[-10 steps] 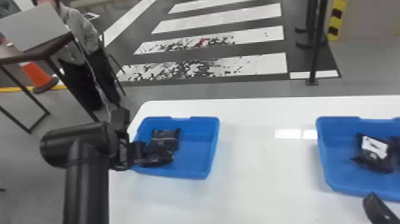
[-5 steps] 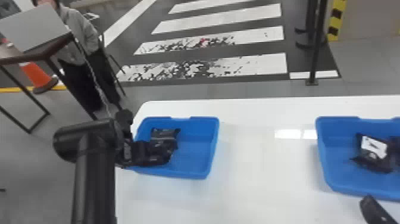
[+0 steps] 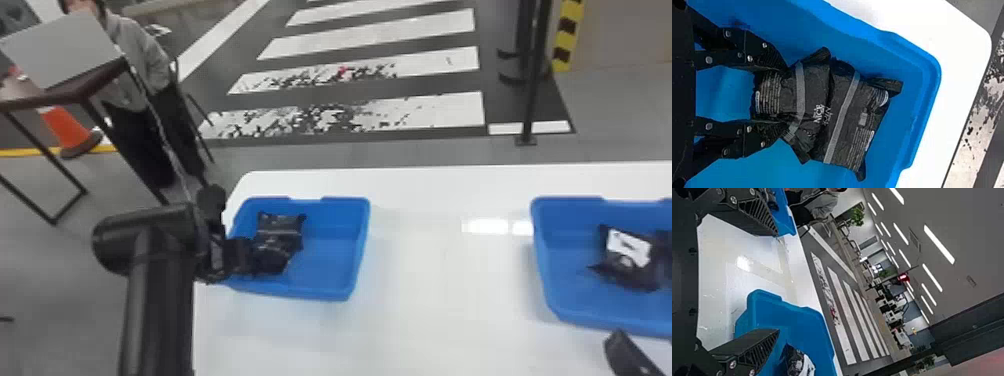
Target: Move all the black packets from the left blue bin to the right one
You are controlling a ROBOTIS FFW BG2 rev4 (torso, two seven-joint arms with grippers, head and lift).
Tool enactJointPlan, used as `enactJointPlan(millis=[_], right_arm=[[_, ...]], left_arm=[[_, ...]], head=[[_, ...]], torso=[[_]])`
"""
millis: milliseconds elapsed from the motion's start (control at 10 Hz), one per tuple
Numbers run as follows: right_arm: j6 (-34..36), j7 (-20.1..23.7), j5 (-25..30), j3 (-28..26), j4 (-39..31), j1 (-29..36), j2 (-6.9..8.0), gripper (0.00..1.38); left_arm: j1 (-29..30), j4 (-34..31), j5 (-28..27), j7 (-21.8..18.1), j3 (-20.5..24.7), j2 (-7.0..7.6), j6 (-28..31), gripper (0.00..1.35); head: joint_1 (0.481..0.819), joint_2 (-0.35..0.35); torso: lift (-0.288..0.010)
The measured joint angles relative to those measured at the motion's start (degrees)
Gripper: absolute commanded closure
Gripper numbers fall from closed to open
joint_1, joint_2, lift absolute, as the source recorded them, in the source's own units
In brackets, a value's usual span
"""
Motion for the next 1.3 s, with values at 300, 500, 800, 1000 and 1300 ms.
enactJointPlan(millis=[300, 500, 800, 1000, 1300], right_arm=[[0.07, 0.06, -0.21, 0.01, -0.10, -0.09, -0.09, 0.15], [0.20, 0.09, -0.46, 0.02, -0.11, -0.13, -0.09, 0.15], [0.35, 0.22, -0.65, 0.30, 0.00, -0.45, -0.08, 0.15], [0.69, 1.42, -0.73, 0.75, 0.17, -1.79, -0.09, 0.15], [2.92, 4.86, -0.75, 1.43, 1.17, -6.98, -0.08, 0.15]], left_arm=[[6.04, -10.82, 2.21, -3.28, -0.71, -0.42, -0.19, 1.21], [11.87, -21.23, 6.02, -4.88, -0.62, -1.01, -0.20, 1.21], [19.91, -35.24, 12.12, -6.45, -0.82, -2.20, -2.62, 1.21], [24.69, -42.62, 18.72, -8.16, -3.36, -2.81, -8.22, 1.21], [27.06, -45.50, 24.43, -9.33, -10.22, -3.32, -11.79, 1.21]], head=[[0.695, 0.350], [0.695, 0.320], [0.695, 0.266], [0.695, 0.176], [0.695, 0.071]], torso=[[-0.138], [-0.138], [-0.138], [-0.138], [-0.138]])
